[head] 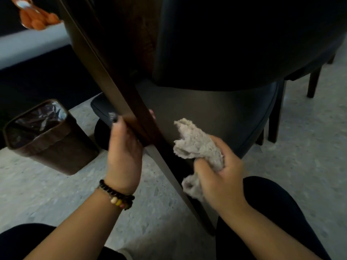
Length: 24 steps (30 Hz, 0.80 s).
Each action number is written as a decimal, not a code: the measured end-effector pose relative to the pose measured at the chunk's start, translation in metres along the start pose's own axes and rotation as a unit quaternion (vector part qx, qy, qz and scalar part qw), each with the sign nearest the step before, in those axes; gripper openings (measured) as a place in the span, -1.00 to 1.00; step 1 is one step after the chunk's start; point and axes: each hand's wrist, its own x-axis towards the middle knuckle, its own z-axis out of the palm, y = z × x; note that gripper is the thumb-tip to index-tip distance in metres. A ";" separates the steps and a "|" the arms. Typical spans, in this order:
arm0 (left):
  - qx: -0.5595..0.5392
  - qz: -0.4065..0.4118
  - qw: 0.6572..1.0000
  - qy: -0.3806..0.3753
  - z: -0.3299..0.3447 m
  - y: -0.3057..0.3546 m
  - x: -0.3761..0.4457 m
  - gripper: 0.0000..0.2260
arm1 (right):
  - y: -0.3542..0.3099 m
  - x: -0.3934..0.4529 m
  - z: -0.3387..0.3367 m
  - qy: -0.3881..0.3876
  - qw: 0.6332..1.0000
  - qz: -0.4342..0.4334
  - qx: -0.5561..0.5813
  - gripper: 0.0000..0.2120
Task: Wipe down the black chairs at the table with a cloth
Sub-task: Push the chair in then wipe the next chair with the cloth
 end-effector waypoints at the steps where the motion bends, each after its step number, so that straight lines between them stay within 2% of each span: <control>1: -0.012 0.001 1.000 -0.005 -0.004 0.009 0.005 -0.50 | -0.004 -0.005 0.011 -0.033 0.998 0.027 0.038 -0.60; 3: 0.025 0.013 0.999 -0.020 -0.014 0.026 0.019 -0.39 | -0.011 -0.007 0.033 -0.105 0.993 0.022 0.040 -0.54; 6: 0.116 0.024 0.992 -0.043 -0.025 0.039 0.036 -0.33 | -0.024 0.025 0.053 -0.141 0.984 0.041 0.102 -0.67; 9: 0.157 0.018 0.986 -0.059 -0.029 0.043 0.041 -0.31 | -0.048 0.073 0.062 -0.179 0.949 0.123 0.230 -0.88; 10: 0.160 0.018 0.985 -0.067 -0.030 0.044 0.041 -0.32 | -0.055 0.086 0.066 -0.191 0.934 0.168 0.252 -0.87; 12: 0.168 0.014 0.983 -0.074 -0.033 0.045 0.043 -0.34 | -0.061 0.098 0.070 -0.225 0.908 0.236 0.262 -0.66; 13: 0.184 0.012 0.981 -0.066 -0.035 0.046 0.044 -0.33 | -0.060 0.099 0.071 -0.232 0.902 0.252 0.264 -0.64; 15: 0.223 0.020 0.974 -0.044 -0.039 0.045 0.047 -0.30 | -0.055 0.090 0.067 -0.241 0.898 0.258 0.264 -0.83; 16: 0.228 0.021 0.973 -0.035 -0.040 0.045 0.048 -0.29 | -0.049 0.080 0.062 -0.250 0.904 0.229 0.261 -0.88; 17: 0.217 0.020 0.975 -0.030 -0.039 0.046 0.049 -0.29 | -0.040 0.068 0.057 -0.258 0.925 0.164 0.227 -0.92; 18: 0.197 0.018 0.980 -0.026 -0.039 0.047 0.050 -0.34 | -0.030 0.055 0.052 -0.249 0.951 0.086 0.162 -0.84; 19: 0.174 0.013 0.984 -0.022 -0.039 0.048 0.051 -0.39 | -0.020 0.042 0.047 -0.213 0.974 0.015 0.073 -0.68; 20: 0.152 0.001 0.988 -0.018 -0.038 0.050 0.053 -0.41 | -0.012 0.030 0.045 -0.167 0.985 -0.047 -0.007 -0.54; 21: 0.132 -0.014 0.991 -0.018 -0.038 0.053 0.054 -0.40 | -0.004 0.021 0.042 -0.131 0.980 -0.119 -0.089 -0.45; 22: 0.115 -0.027 0.993 -0.020 -0.039 0.055 0.056 -0.38 | 0.001 0.012 0.039 -0.117 0.955 -0.214 -0.168 -0.44; 23: 0.096 -0.036 0.994 -0.024 -0.040 0.056 0.058 -0.36 | 0.006 0.007 0.036 -0.126 0.906 -0.317 -0.251 -0.48; 24: 0.074 -0.046 0.996 -0.028 -0.041 0.058 0.060 -0.34 | 0.013 0.003 0.032 -0.152 0.839 -0.407 -0.327 -0.55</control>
